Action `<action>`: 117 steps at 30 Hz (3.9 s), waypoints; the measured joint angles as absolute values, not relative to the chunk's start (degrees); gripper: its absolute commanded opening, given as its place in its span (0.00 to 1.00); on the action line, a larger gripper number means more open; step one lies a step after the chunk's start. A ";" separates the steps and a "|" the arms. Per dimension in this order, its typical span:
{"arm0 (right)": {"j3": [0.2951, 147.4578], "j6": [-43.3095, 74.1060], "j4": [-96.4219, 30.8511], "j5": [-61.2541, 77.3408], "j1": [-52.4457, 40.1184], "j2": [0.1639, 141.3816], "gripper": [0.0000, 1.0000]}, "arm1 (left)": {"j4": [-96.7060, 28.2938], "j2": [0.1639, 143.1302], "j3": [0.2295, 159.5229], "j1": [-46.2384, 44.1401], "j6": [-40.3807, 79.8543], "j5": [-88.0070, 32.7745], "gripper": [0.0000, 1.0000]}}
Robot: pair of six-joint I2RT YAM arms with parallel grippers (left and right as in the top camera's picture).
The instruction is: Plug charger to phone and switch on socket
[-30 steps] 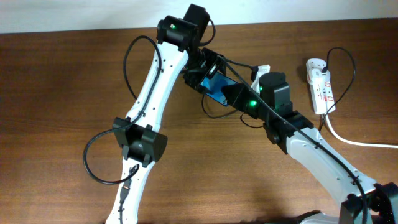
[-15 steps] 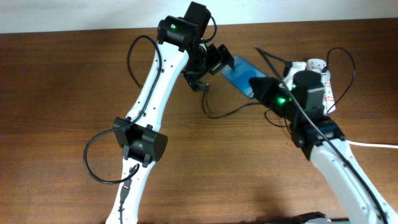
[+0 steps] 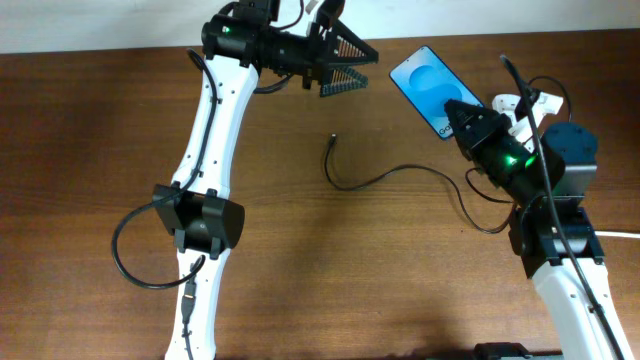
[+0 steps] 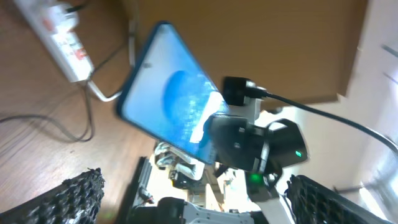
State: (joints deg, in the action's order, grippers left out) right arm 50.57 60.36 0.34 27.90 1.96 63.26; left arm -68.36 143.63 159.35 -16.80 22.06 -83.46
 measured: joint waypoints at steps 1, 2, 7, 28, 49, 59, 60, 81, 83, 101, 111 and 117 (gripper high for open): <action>50.57 61.39 0.95 28.18 1.96 63.26 0.04 | -67.88 143.63 159.35 -16.80 22.04 -84.90 0.99; 50.57 62.33 1.85 28.47 1.96 63.26 0.04 | -67.83 143.63 159.35 -16.80 22.04 -86.35 0.99; 50.54 65.52 4.34 28.64 1.96 64.40 0.04 | -67.81 143.63 159.35 -16.84 22.06 -87.92 1.00; 50.54 94.70 30.06 8.36 -13.30 83.96 0.04 | -55.22 143.63 159.35 -18.33 40.16 -66.37 0.66; 50.54 103.26 32.18 5.15 -17.21 84.09 0.04 | -54.81 143.63 159.35 -19.88 42.94 -58.43 0.32; 50.65 106.00 32.21 4.95 -17.43 84.09 0.15 | -55.00 143.63 159.35 -19.66 47.62 -58.15 0.00; 50.65 105.67 31.86 4.93 -17.45 84.09 0.25 | -55.00 143.63 159.35 -19.66 47.66 -57.95 0.00; 51.51 60.69 -7.73 15.99 -17.72 84.33 0.98 | -83.85 143.72 159.35 -1.39 11.84 -60.03 0.00; 51.42 53.25 -16.21 17.52 -17.72 84.33 0.98 | -87.29 143.72 159.33 -1.52 8.08 -56.03 0.00; 68.40 22.02 -52.97 10.11 -17.72 84.38 0.98 | -86.76 143.72 159.33 1.80 2.59 -61.25 0.00; 78.52 22.02 -46.65 11.05 -17.74 91.39 0.75 | -79.07 143.72 159.33 4.08 6.37 -64.55 0.00; 94.11 28.16 -43.31 16.16 -18.81 112.44 0.53 | -78.85 143.72 159.33 9.45 8.86 -65.25 0.00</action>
